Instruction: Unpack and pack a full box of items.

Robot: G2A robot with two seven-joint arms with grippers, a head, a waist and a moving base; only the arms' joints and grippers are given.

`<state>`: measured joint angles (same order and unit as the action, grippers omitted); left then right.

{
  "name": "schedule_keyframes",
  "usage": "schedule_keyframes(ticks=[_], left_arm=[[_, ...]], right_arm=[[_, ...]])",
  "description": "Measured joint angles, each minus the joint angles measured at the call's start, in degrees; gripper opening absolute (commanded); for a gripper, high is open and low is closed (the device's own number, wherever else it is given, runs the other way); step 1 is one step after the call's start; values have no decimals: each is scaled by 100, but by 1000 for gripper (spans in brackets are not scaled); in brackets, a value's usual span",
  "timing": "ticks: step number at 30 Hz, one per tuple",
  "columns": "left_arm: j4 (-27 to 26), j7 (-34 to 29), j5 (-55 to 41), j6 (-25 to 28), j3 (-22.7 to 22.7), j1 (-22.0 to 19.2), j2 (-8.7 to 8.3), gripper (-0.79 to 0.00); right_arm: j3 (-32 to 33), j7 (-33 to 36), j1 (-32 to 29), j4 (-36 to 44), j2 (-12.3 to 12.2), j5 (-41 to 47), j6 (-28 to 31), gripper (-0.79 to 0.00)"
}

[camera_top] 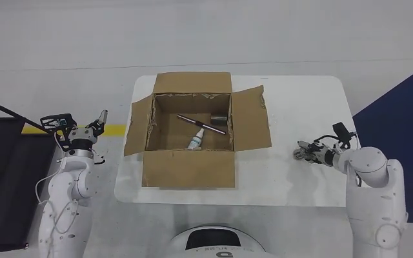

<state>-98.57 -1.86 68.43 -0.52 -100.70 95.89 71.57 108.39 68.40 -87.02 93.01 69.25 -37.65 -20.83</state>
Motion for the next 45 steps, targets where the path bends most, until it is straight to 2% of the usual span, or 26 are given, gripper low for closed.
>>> schedule_keyframes(ticks=[3,4,5,6,7,9,14,19,24,28,34,40,45], left_arm=[[0,0,0,0,0,0,0,0],[0,0,0,0,0,0,0,0],[0,0,0,0,0,0,0,0],[0,0,0,0,0,0,0,0],[0,0,0,0,0,0,0,0],[0,0,0,0,0,0,0,0],[0,0,0,0,0,0,0,0],[0,0,0,0,0,0,0,0],[0,0,0,0,0,0,0,0],[0,0,0,0,0,0,0,0],[0,0,0,0,0,0,0,0],[0,0,0,0,0,0,0,0],[0,0,0,0,0,0,0,0]], right_arm=[[-38,21,46,-72,-24,-27,-35,-551],[-48,22,54,-80,-31,-31,-43,-459],[-57,13,59,-84,-39,-33,-52,-422],[-63,3,58,-84,-44,-31,-60,-348],[-70,-5,55,-80,-49,-26,-67,-203],[-87,-22,42,-65,-61,-24,-87,-102],[-155,3,34,-53,-90,-13,-158,-6],[-162,-90,6,25,-110,207,15,0],[-24,-429,-261,532,-112,504,166,0],[76,-933,-624,1361,-76,879,290,0],[-103,-1872,-1053,2828,-16,1326,911,0],[-935,-2263,-517,3378,-28,1088,1645,0],[-1945,-1905,336,3126,-42,933,2062,0]])
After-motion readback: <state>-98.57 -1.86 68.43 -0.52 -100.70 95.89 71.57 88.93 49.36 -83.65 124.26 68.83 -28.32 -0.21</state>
